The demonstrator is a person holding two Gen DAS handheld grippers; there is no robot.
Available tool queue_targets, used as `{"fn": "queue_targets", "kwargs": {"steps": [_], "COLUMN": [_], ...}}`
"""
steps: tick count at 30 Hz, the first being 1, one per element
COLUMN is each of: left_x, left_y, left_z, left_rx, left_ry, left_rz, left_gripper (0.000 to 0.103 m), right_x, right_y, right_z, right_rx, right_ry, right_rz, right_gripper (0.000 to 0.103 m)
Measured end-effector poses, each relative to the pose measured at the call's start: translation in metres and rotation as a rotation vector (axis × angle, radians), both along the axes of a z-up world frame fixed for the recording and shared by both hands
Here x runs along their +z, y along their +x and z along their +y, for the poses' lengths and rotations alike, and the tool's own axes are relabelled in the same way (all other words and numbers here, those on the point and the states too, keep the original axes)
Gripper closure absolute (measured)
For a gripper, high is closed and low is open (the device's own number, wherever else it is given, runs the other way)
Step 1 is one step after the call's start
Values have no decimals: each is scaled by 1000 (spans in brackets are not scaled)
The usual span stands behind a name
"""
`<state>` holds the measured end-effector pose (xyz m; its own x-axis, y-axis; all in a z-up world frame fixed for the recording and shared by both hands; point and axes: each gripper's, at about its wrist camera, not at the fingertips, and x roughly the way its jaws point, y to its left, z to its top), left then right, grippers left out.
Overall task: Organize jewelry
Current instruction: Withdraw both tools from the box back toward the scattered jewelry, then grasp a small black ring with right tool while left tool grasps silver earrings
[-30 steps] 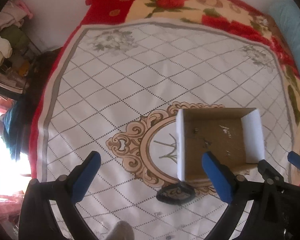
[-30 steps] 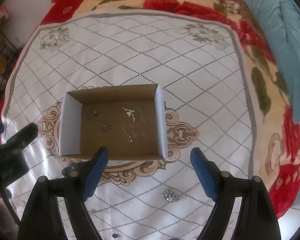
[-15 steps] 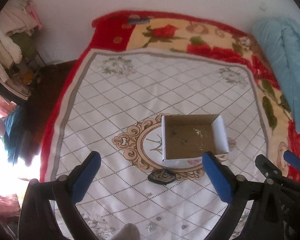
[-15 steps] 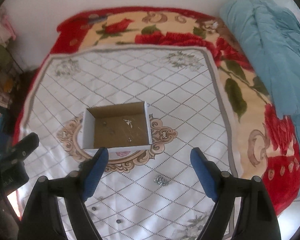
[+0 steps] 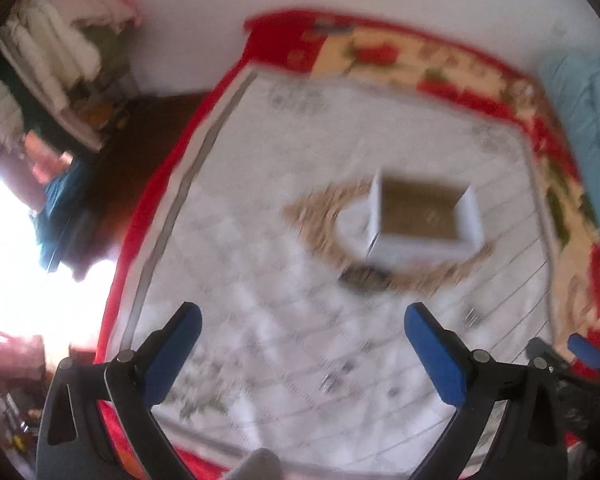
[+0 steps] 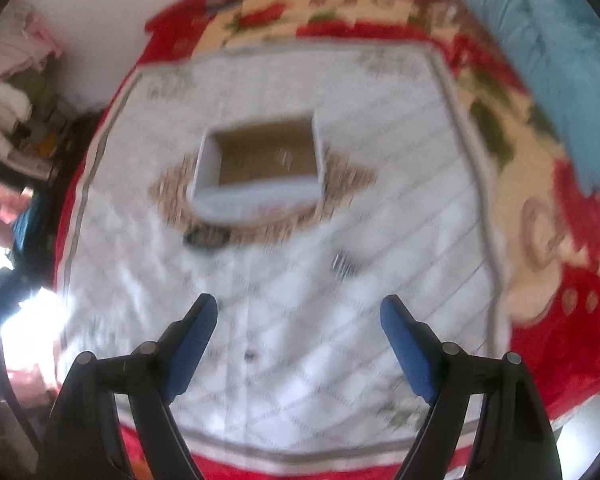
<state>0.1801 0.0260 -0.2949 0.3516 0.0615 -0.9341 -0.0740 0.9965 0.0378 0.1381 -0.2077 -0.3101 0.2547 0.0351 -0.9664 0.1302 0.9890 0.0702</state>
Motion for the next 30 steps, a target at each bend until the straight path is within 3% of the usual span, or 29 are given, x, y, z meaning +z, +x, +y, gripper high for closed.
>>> {"fn": "queue_targets", "kwargs": {"steps": [4,6,12,20,25,30], "left_x": [-72,-104,-180,-212,-218,-216], "left_y": [-32,-44,-64,-63,-62,-53], "left_z": [13,18,25,21,17,10], "left_rx": [27,33,49,35,25,10], "left_ry": [51,68,59,33,28,27], "left_rz": [128,185,276,284,277,273], "left_gripper": [0,0,0,2,2,2], "right_x": [-58,-96,-163,-203,-211,-213], "right_y": [-24,-35,-52,-44,-39,-32], "right_z": [12,20,37,48,55,69], "right_rx": [33,50,71,53,65,83], "right_ry": [65,113,213,303,254,196], "right_rz": [102,163,222,230,236,246], "right_gripper": [45,51,55,74,83,85]}}
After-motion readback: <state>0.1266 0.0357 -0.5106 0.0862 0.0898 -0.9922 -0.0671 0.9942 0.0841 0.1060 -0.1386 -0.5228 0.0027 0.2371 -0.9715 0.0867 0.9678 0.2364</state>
